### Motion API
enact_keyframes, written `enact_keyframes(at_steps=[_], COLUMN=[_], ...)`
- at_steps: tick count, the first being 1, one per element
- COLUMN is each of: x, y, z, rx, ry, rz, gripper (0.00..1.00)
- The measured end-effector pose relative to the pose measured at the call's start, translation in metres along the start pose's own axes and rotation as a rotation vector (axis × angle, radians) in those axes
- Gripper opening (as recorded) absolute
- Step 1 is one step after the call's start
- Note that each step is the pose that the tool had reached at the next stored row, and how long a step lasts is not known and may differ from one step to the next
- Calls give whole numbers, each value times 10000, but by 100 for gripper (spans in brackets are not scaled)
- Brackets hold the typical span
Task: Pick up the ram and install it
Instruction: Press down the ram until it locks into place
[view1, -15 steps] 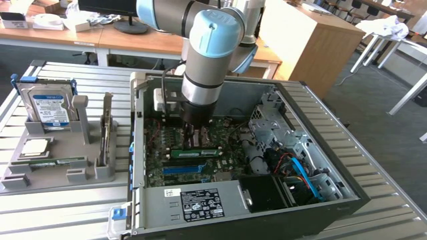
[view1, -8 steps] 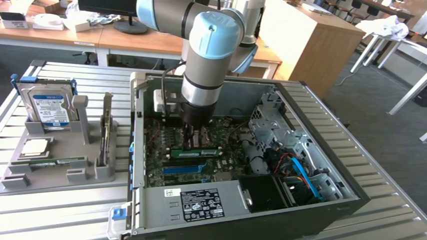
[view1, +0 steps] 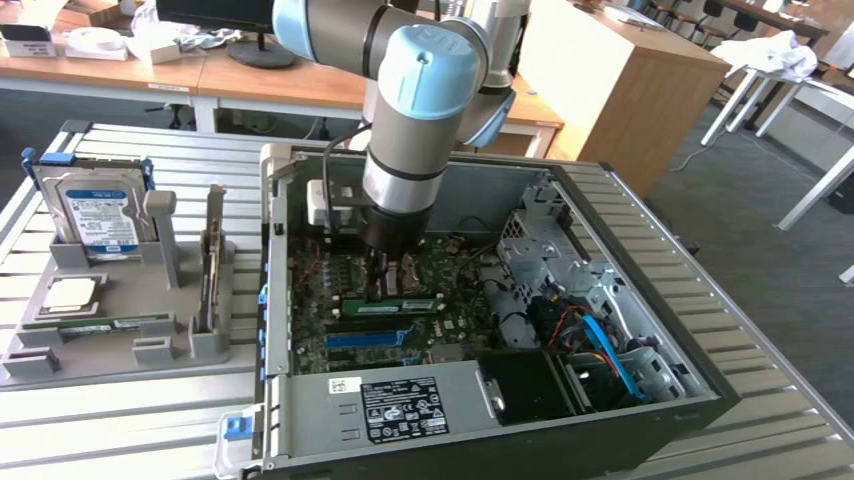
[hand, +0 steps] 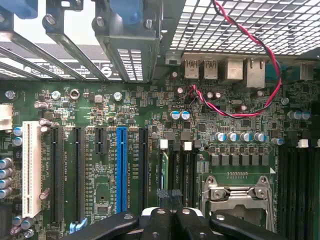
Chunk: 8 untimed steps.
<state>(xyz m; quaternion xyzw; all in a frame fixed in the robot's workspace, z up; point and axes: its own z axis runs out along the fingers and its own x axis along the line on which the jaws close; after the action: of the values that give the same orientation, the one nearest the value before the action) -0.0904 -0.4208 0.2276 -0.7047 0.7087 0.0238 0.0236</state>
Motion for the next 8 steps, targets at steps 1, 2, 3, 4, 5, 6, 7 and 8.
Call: enact_keyframes(at_steps=[1, 2, 3, 4, 5, 6, 7, 8], x=[0, 1, 1, 1, 1, 1, 1, 1], y=[0, 0, 0, 0, 0, 0, 0, 0], z=[3, 6, 8, 11, 13, 13, 13, 14], rx=[1, 0, -1, -2, -2, -1, -1, 0], ry=[0, 2, 2, 3, 3, 3, 3, 2], rz=[0, 0, 0, 0, 0, 0, 0, 0], gripper=[10, 10, 10, 10, 10, 10, 10, 10])
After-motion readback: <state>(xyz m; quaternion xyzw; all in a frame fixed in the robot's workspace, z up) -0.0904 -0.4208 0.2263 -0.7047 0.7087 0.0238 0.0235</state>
